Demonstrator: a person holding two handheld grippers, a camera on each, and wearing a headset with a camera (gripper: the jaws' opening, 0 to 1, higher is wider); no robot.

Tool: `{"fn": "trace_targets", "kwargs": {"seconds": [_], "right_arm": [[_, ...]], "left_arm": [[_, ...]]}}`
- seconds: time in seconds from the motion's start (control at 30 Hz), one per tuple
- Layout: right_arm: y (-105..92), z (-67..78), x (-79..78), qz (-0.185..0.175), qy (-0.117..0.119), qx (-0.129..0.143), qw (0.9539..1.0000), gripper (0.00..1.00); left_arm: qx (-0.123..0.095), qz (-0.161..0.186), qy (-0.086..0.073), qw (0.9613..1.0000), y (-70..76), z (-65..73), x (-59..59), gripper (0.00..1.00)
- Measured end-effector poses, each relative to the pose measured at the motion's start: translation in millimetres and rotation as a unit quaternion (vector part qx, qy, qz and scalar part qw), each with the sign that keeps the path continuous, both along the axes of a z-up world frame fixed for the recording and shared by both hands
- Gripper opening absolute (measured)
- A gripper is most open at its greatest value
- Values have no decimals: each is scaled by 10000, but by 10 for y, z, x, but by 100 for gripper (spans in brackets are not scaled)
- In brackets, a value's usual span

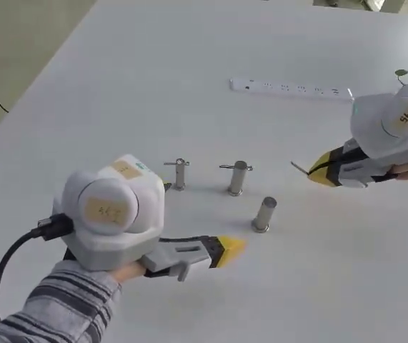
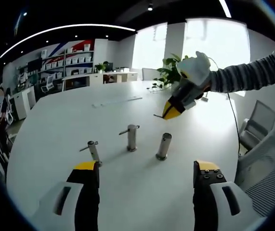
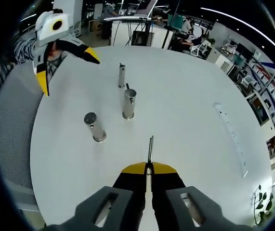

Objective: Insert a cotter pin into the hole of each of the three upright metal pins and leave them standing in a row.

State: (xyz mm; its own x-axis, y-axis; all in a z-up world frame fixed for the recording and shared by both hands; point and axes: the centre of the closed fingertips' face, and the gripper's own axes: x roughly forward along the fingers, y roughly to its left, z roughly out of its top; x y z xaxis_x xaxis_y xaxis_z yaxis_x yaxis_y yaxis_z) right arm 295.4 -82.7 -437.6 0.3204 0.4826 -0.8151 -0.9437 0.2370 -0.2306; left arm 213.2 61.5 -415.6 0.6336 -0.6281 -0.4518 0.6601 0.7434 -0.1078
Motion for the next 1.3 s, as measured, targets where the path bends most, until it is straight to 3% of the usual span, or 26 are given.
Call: {"fn": "trace_targets", "kwargs": {"seconds": [0.17,0.4,0.57,0.9,1.2,1.3], "right_arm": [[65,100,-163,301,-246,-1,9992,0],[168,176,-354,588,-382,56,9975,0],[287,224,-482,824,-471,102,9954,0],[614,306,-729,1345,-618,237,9887,0],[768,360,-841,1603,-728,381,9836,0],[801,388,-868,1662,-753,435,9823,0]], "left_arm": [[-63,-93,7,9999,-85,32,-10,74],[-198,-159,4,9997,-181,118,11,66],[-114,-278,-1,9995,-233,156,5,59],[-387,-385,24,9985,-324,257,-14,45],[-821,-338,207,9958,-369,321,-30,27],[-1111,-306,341,9928,-392,347,-46,22]]}}
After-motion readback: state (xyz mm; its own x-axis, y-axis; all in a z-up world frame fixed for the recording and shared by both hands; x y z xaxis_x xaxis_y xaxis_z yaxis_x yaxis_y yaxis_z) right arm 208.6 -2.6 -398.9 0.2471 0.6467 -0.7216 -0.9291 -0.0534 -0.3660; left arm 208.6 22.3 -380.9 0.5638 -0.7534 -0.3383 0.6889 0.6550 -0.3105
